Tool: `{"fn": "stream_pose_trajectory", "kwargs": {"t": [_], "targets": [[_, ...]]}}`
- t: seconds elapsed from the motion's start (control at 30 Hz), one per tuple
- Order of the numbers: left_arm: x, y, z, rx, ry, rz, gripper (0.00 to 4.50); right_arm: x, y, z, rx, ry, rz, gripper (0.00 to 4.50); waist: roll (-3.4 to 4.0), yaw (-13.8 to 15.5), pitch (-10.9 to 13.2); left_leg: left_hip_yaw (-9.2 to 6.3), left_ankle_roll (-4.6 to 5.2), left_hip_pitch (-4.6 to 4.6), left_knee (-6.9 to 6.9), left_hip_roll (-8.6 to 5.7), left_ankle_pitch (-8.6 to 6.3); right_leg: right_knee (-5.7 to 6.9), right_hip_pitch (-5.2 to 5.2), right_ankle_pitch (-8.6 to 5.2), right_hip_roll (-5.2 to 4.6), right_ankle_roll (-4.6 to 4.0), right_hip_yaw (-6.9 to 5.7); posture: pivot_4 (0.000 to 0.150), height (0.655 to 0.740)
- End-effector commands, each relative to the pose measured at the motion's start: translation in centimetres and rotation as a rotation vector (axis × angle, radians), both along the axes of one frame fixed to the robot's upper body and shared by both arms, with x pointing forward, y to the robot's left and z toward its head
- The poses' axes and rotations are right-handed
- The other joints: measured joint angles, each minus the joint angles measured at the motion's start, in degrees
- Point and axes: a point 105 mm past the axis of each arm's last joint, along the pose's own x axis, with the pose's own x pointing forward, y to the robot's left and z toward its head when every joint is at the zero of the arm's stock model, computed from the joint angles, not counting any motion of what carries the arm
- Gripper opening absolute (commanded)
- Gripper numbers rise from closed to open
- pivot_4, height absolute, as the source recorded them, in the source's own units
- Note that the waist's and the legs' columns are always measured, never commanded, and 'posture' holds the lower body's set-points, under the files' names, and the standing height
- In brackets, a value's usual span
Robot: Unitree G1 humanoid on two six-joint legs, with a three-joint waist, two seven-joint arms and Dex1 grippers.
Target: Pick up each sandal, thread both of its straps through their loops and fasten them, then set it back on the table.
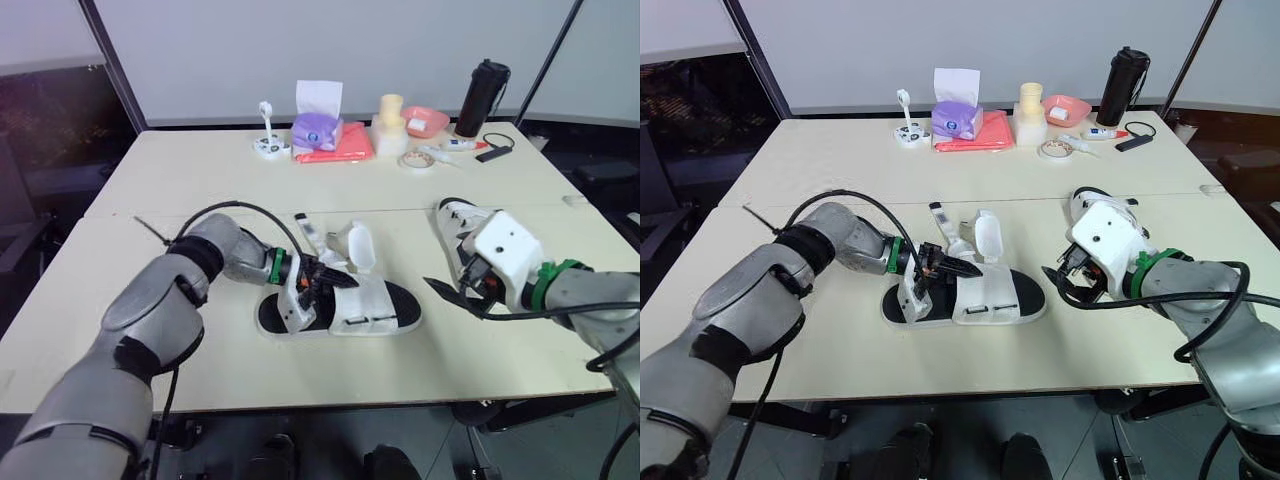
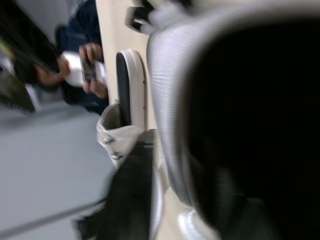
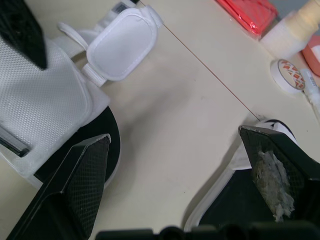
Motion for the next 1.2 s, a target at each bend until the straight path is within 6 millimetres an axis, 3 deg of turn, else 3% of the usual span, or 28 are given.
{"fn": "stream_pose_trajectory", "kwargs": {"t": [0.03,0.1,0.27,0.4,0.47,0.57,0.67,0.77,1.0,1.2], "targets": [[0.4,0.8,0.2,-0.010,-0.053,-0.041,3.52,-0.4,0.0,0.9,-0.020,-0.041,0.003,4.50,-0.01,-0.1,0.0,0.00,0.01,0.00,-0.01,0.00,-0.01,0.00,0.00,0.00,0.00,0.00,0.00,0.150,0.7400],[0.4,1.2,0.8,-0.050,-0.007,-0.009,4.45,-0.4,0.0,1.0,-0.019,-0.041,0.004,4.50,-0.02,-0.1,0.0,0.00,0.00,0.02,-0.01,0.01,-0.01,0.01,-0.01,0.00,0.01,0.00,0.00,0.150,0.7400],[0.9,2.9,3.5,-0.148,0.169,0.146,4.45,-0.4,0.2,0.7,-0.016,-0.031,0.017,4.50,-0.05,-0.4,0.0,0.04,-0.01,0.01,-0.04,0.04,-0.02,0.02,-0.09,0.01,0.01,-0.02,0.01,0.150,0.7400],[1.4,4.3,4.2,-0.181,0.303,0.288,4.45,-0.2,0.4,0.5,-0.008,-0.027,0.023,4.50,-0.05,-0.2,0.0,0.05,0.00,-0.02,-0.07,0.03,-0.02,-0.01,-0.12,0.01,-0.01,-0.02,0.01,0.150,0.7400],[3.3,5.0,5.2,-0.282,0.401,0.455,4.45,0.0,0.6,0.1,0.008,-0.016,0.030,4.50,-0.06,0.1,0.0,0.05,0.00,-0.03,-0.02,0.02,-0.02,-0.02,-0.07,0.01,-0.02,-0.03,0.01,0.150,0.7400],[6.4,6.2,6.3,-0.416,0.827,0.676,4.45,0.3,1.0,-0.6,0.033,0.003,0.045,4.50,-0.06,0.1,0.0,0.04,0.00,0.00,0.05,0.01,-0.02,-0.02,0.01,0.02,-0.02,-0.06,-0.02,0.150,0.7400],[7.2,7.3,8.9,-0.604,1.223,0.612,4.45,0.6,1.4,-1.7,0.059,0.023,0.062,4.50,-0.07,-0.7,0.0,-0.05,0.01,-0.08,0.10,0.04,-0.02,0.02,-0.04,0.04,0.00,-0.08,-0.10,0.150,0.7400],[7.3,8.2,9.4,-0.660,1.446,0.574,4.50,1.0,1.9,-2.6,0.075,0.045,0.099,3.60,-0.05,-2.0,0.0,-0.11,0.02,-0.05,0.05,0.06,-0.02,0.09,-0.08,0.03,0.02,-0.06,-0.14,0.150,0.7400],[5.7,8.6,8.0,-0.590,1.712,0.529,4.50,2.0,1.9,-5.1,0.101,0.106,0.160,0.04,-0.04,-3.2,0.0,-0.09,0.02,0.15,0.04,0.08,-0.01,0.19,0.03,0.02,0.02,-0.06,-0.16,0.150,0.7400],[3.9,9.2,5.5,-0.549,1.792,0.597,4.50,2.4,3.2,-6.4,0.217,0.172,0.252,0.04,-0.04,-3.3,0.0,-0.11,0.02,0.15,0.05,0.13,-0.01,0.20,0.02,0.03,0.03,-0.08,-0.13,0.150,0.7400]]}}
